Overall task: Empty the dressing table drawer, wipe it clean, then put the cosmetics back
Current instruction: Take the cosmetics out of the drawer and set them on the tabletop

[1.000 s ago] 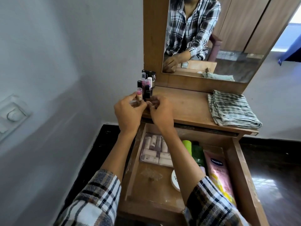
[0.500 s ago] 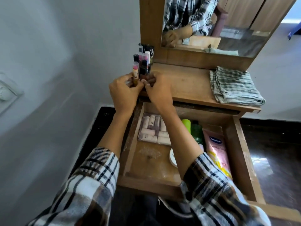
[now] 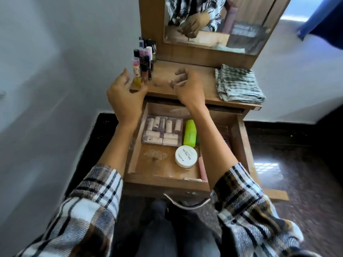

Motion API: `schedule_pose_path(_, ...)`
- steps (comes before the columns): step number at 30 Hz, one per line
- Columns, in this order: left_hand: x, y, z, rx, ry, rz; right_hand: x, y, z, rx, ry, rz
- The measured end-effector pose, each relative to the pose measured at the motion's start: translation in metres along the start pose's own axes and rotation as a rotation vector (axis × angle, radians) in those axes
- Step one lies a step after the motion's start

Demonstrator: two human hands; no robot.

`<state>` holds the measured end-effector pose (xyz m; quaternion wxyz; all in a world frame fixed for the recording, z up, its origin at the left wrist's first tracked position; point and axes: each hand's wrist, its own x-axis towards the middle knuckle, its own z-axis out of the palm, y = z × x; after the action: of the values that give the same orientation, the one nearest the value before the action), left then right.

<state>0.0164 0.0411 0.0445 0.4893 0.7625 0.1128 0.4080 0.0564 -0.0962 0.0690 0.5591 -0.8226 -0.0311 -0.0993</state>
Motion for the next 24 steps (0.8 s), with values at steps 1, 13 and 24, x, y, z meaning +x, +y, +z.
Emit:
schedule_pose_path(1, -0.008, 0.006, -0.004, 0.009, -0.023, 0.006, -0.006, -0.001, -0.011, -0.006, 0.017, 0.012)
schedule_pose_path(13, -0.099, 0.047, -0.064, 0.253, -0.595, -0.295, -0.125, -0.005, -0.105, -0.127, -0.008, 0.186)
schedule_pose_path(24, -0.098, 0.066, -0.072, -0.266, -0.423, -1.031, -0.160, 0.003, -0.083, -0.134, -0.128, 0.369)
